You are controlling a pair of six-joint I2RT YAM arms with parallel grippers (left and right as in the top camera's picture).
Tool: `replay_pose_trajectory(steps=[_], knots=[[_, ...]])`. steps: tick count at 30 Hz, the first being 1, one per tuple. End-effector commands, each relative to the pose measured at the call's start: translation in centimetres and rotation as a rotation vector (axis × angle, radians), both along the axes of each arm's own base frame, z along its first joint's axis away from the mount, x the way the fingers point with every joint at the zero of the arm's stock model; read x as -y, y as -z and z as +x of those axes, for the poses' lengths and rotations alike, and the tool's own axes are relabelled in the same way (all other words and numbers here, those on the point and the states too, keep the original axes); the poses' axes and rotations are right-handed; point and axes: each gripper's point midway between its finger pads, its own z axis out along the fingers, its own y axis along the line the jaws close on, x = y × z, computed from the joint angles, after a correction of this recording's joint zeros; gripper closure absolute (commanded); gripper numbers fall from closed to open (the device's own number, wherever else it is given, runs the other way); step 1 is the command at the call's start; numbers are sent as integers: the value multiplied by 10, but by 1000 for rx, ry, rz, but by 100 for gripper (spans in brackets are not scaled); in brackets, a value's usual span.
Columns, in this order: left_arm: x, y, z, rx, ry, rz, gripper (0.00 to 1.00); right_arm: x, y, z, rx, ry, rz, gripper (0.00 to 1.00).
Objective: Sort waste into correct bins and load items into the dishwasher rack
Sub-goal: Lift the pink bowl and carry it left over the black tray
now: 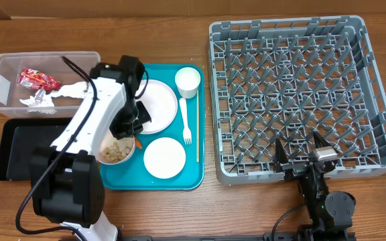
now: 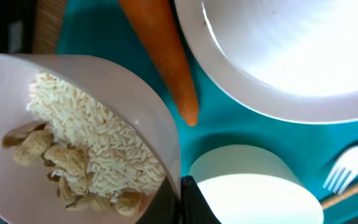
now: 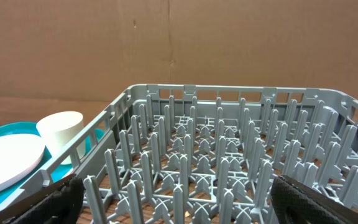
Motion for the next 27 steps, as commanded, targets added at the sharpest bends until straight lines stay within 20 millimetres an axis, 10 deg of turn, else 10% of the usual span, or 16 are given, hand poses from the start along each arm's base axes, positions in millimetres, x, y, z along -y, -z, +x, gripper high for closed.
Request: replay_pose_trajectory(steps=[1,12,27], knots=[[-9,-30,16,71,71,63,96,0,3,0,0,-2,4,0],[-20,-87,23,190,216,107,96,0,3,0,0,-2,3,0],[-64,-93,12,145,209,119,96,0,3,0,0,-2,4,0]])
